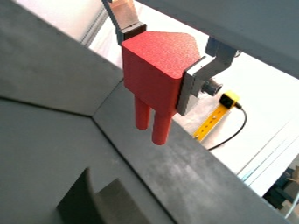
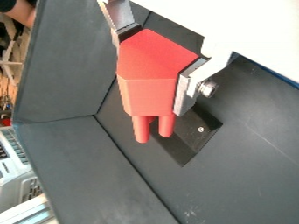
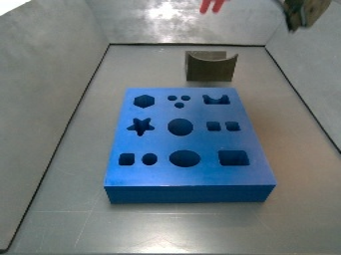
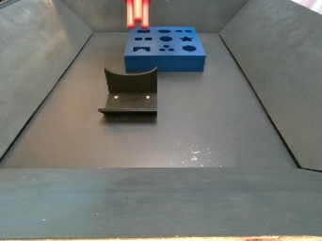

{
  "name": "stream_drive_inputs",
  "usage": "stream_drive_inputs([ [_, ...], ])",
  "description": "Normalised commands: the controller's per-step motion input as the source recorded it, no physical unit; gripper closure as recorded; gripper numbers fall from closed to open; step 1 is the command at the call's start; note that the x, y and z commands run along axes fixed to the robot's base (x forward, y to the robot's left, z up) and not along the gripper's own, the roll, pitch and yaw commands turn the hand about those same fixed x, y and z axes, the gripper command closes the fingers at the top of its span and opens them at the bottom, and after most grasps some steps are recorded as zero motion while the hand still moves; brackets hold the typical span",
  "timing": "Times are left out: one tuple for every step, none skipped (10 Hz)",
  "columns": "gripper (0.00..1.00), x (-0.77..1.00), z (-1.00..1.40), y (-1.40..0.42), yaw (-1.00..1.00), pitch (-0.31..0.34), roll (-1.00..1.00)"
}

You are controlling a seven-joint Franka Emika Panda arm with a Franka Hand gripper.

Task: Pick up the 3 prong object. Move up. Place the 3 prong object on the fixture. Regrasp the 3 prong object. Move to above the board. Insert the 3 prong object.
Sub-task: Move to above the board.

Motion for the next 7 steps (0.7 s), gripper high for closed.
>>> stream_drive_inputs([
  [1.00, -0.04, 0.33, -0.02, 0.02, 0.118, -0.04],
  [1.00, -0.03, 0.21, -0.02, 0.03, 0.120, -0.04],
  [1.00, -0.63, 0.57, -1.00, -0.13, 0.023, -1.00],
  [1.00, -0.64, 0.61, -1.00, -0.13, 0.011, -1.00],
  [1.00, -0.71, 0.65, -1.00, -0.12, 0.011, -1.00],
  [1.00, -0.73, 0.62, -1.00, -0.13, 0.012, -1.00],
  [1.00, -0.59, 0.48, -0.77, -0.13, 0.023, -1.00],
])
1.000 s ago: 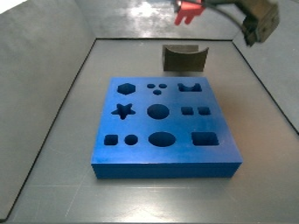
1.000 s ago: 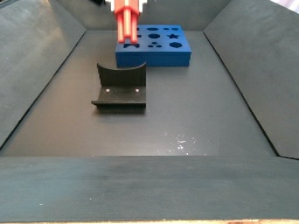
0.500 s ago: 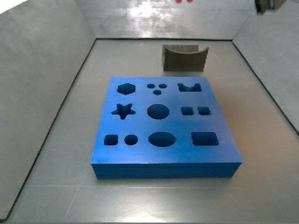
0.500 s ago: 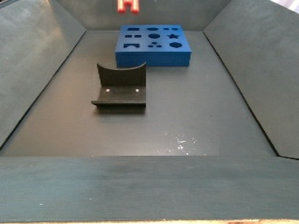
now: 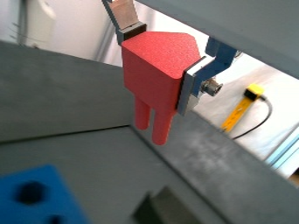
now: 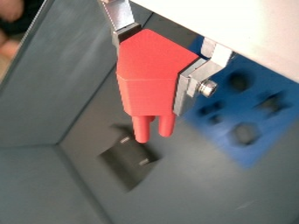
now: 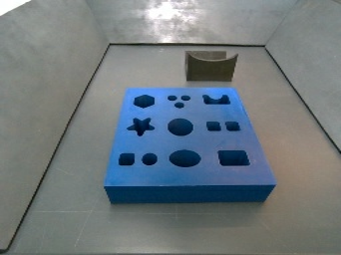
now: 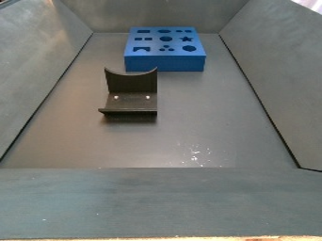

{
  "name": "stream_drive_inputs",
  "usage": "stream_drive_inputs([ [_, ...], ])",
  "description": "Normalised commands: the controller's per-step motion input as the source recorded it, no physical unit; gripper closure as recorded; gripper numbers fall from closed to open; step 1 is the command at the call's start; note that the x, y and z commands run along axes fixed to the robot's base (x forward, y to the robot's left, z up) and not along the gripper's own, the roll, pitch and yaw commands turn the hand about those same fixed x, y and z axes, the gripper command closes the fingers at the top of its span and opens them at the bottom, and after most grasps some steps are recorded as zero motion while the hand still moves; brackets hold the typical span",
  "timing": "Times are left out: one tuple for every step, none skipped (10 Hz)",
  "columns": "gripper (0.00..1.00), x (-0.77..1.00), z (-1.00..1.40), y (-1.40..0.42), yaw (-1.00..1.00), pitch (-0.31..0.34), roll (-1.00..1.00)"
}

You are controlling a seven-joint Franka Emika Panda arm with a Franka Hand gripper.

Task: Pick up the 3 prong object. Move up. Place the 3 prong object on the fixture. Regrasp the 3 prong object. Move to above the board. Insert the 3 prong object.
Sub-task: Move to above the board.

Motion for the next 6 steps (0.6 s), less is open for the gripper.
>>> stream_drive_inputs([
  [1.00, -0.40, 0.34, -0.51, -0.12, 0.030, -1.00],
  [1.00, -0.25, 0.19, -0.27, -0.12, 0.034, -1.00],
  [1.00, -0.15, 0.08, -0.11, -0.11, 0.036, -1.00],
  [1.00, -0.12, 0.06, -0.05, -0.11, 0.036, -1.00],
  [1.00, -0.10, 0.04, -0.02, -0.11, 0.030, -1.00],
  [1.00, -0.08, 0.02, 0.01, -0.10, 0.026, -1.00],
])
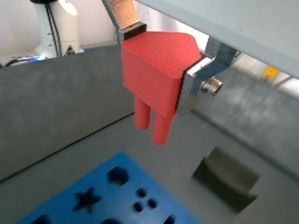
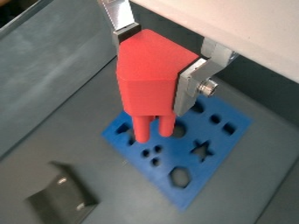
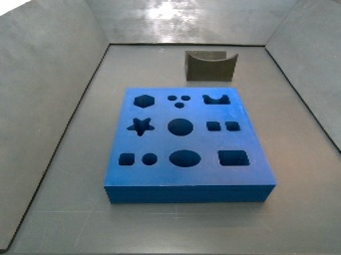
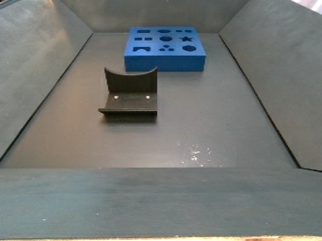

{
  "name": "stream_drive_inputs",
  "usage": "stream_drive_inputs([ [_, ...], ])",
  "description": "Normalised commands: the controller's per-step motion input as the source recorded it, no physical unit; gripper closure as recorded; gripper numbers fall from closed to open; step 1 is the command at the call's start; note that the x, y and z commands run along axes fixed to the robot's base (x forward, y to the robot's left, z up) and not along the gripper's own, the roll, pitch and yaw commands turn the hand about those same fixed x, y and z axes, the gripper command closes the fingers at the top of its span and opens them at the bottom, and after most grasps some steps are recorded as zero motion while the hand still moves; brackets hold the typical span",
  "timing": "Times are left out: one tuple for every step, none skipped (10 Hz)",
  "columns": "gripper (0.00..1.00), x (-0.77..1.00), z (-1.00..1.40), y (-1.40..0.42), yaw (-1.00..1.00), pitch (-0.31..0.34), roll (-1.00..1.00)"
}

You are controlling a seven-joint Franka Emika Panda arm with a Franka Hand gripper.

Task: Pick up the 3 prong object. Move up. Place the 3 prong object on the fixture. Regrasp the 3 prong object. Move to above the board. Insert the 3 prong object.
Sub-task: Move to above the board, then insert the 3 prong object.

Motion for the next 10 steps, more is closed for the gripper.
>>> stream_drive_inputs([
  [1.00, -0.06, 0.01, 0.02, -0.09, 0.021, -0.96],
  [1.00, -0.05, 0.01, 0.03, -0.05, 0.005, -0.66],
  [1.00, -0.05, 0.00, 0.02, -0.04, -0.010, -0.52],
  [1.00, -0.04, 0.00, 0.01, -0.01, -0.019, -0.26],
  [1.00, -0.02, 0.00, 0.00, 0.00, 0.000, 0.00],
  [1.00, -0.01, 0.00, 0.04, 0.00, 0.000, 0.01],
  [1.00, 0.00, -0.07, 0.09, -0.05, 0.000, 0.02],
  [1.00, 0.00, -0.19, 0.15, -0.10, 0.000, 0.01],
  [1.00, 0.00, -0.26, 0.17, -0.11, 0.000, 0.04],
  [1.00, 0.00, -0.30, 0.17, -0.11, -0.029, 0.05],
])
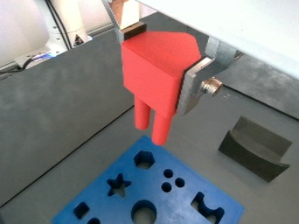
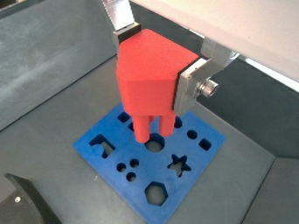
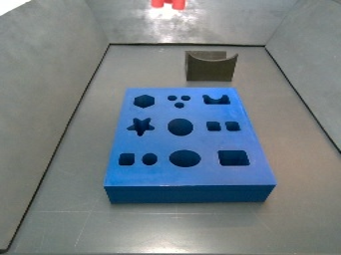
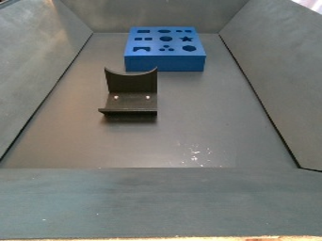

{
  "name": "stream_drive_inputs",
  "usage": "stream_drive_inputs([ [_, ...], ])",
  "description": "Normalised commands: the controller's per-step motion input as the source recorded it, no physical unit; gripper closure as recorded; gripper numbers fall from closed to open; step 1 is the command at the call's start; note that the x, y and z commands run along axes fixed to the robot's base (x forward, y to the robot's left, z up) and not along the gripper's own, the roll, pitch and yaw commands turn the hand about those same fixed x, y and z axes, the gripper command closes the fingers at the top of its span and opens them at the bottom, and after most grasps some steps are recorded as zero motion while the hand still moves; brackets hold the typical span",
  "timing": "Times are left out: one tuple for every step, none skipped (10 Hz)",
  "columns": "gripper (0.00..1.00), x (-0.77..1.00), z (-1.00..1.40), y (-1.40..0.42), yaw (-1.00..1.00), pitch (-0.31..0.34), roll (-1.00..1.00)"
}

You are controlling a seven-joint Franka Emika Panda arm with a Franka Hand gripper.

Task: Pick up the 3 prong object. Move up. Place the 3 prong object on the fixture. Regrasp the 3 prong object. Move to above the board. Insert the 3 prong object.
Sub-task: Insert the 3 prong object.

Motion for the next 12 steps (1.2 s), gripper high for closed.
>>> stream_drive_inputs([
  [1.00, 0.00, -0.31, 0.17, -0.12, -0.071, 0.05],
  [1.00, 0.00, -0.05, 0.10, -0.08, 0.000, 0.00],
  [1.00, 0.00, -0.02, 0.00, 0.00, 0.000, 0.00],
  [1.00, 0.00, -0.16, 0.01, -0.04, 0.000, 0.03],
  [1.00, 0.00, -0.30, 0.00, -0.12, 0.000, 0.03],
  [1.00, 0.00, -0.36, 0.00, -0.20, 0.000, 0.01],
  [1.00, 0.01, -0.35, 0.00, -0.33, 0.000, 0.00],
  [1.00, 0.07, -0.33, 0.02, -0.44, 0.000, 0.00],
  [1.00, 0.10, -0.34, 0.05, -0.55, 0.000, 0.00],
  [1.00, 0.11, -0.34, 0.07, -0.60, 0.000, 0.00],
  [1.00, 0.15, -0.38, 0.07, -0.69, 0.000, -0.03],
  [1.00, 0.17, -0.36, 0.08, -0.73, 0.000, -0.05],
])
